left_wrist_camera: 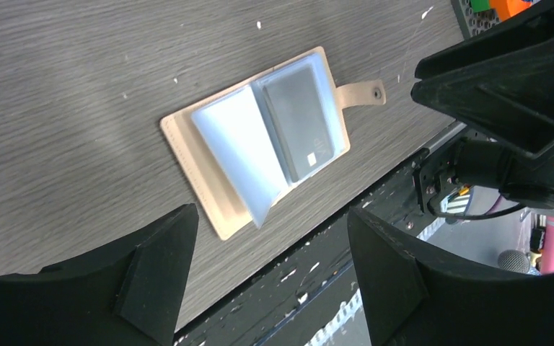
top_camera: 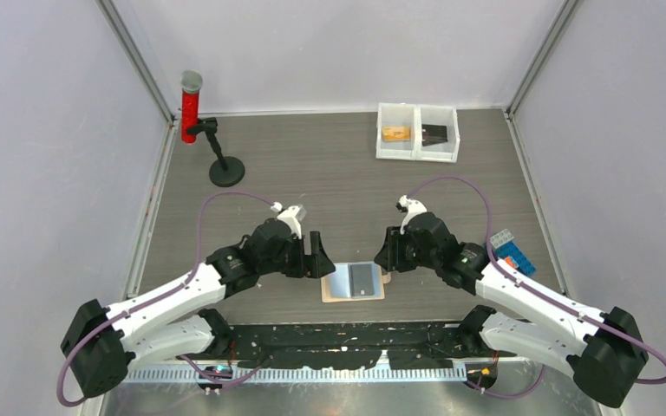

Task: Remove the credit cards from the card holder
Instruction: Remove the credit card from the card holder.

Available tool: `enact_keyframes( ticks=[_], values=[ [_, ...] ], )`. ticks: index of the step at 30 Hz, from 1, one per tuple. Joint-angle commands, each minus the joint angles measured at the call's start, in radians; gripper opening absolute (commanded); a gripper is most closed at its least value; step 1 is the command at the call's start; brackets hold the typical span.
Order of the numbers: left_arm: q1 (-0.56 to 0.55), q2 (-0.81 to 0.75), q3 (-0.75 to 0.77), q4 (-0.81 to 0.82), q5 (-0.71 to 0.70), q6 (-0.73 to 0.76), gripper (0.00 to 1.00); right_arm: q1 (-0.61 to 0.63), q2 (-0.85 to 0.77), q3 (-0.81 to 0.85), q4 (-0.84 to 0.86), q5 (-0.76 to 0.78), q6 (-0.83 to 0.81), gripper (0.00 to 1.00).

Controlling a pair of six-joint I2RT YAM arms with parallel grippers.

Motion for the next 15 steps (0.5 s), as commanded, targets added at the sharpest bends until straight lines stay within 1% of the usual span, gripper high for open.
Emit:
enact_keyframes(
  ticks=[1,3,6,8,9,12,15],
  values=[
    [0.004,0.070,0.039,0.169,0.014,-0.013,0.76,0.013,-0.026,-0.013,0.075,0.038,0.039,0.41],
    [0.006,0.109,0.038,0.202,0.020,-0.017,0.72,0.014,-0.023,-0.023,0.095,0.028,0.042,0.40],
    [0.014,0.177,0.029,0.254,0.051,-0.013,0.56,0.014,-0.012,-0.036,0.127,-0.002,0.042,0.41],
    [0.022,0.213,0.022,0.277,0.056,-0.013,0.47,0.016,-0.001,-0.038,0.138,-0.005,0.041,0.41],
    [0.025,0.229,0.016,0.285,0.062,-0.011,0.45,0.016,0.006,-0.039,0.141,-0.003,0.043,0.41],
    [0.025,0.267,-0.004,0.349,0.081,-0.009,0.43,0.016,0.031,-0.039,0.148,-0.002,0.049,0.41],
    [0.026,0.296,-0.027,0.404,0.094,-0.013,0.43,0.016,0.054,-0.031,0.149,-0.009,0.053,0.41]
  ],
)
